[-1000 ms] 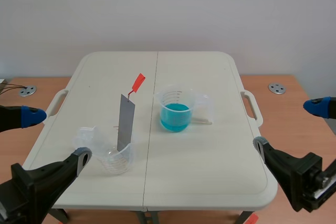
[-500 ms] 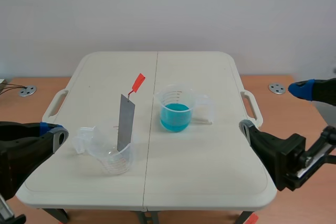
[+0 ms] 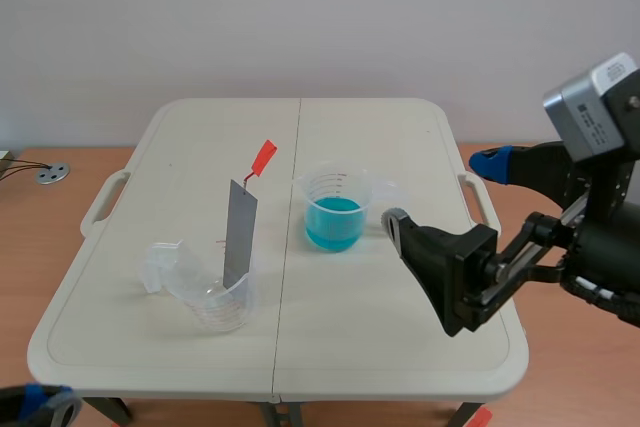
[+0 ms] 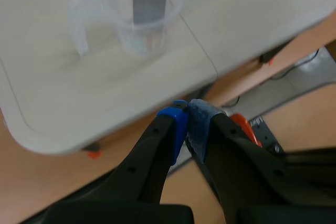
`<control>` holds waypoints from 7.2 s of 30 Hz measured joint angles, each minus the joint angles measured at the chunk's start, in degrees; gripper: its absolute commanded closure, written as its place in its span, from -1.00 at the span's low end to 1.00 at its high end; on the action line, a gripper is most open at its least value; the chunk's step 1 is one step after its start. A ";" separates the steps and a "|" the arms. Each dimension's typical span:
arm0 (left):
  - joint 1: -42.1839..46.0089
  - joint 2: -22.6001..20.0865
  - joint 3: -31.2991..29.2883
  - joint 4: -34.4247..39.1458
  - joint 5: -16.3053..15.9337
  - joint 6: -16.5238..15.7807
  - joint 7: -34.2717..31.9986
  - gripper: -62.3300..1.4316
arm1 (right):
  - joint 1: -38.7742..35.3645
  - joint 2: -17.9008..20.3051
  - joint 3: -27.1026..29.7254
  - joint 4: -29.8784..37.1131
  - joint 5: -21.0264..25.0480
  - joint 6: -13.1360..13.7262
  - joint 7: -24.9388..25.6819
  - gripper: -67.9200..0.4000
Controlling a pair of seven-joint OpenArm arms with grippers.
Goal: Hold the metal plate by the orange handle, dip it into the blue solution, take it out and point at it, then put the plate back in the beaker on the left.
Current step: 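Lift the metal plate out of the left beaker, then move the plate over the blue solution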
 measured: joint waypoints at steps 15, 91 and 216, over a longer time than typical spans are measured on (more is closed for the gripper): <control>14.05 0.00 0.00 -0.11 2.49 3.28 0.15 0.90 | 10.88 -7.02 -8.24 -5.81 5.60 1.29 -4.83 -0.95; 9.31 2.05 0.66 -35.10 0.33 0.81 6.38 0.90 | 35.89 -24.28 -21.92 -29.94 12.94 -0.70 -17.25 -0.43; 7.54 2.03 0.66 -33.05 0.33 -3.56 5.79 0.90 | 35.85 -21.22 -15.43 -5.95 35.65 0.35 -30.88 0.95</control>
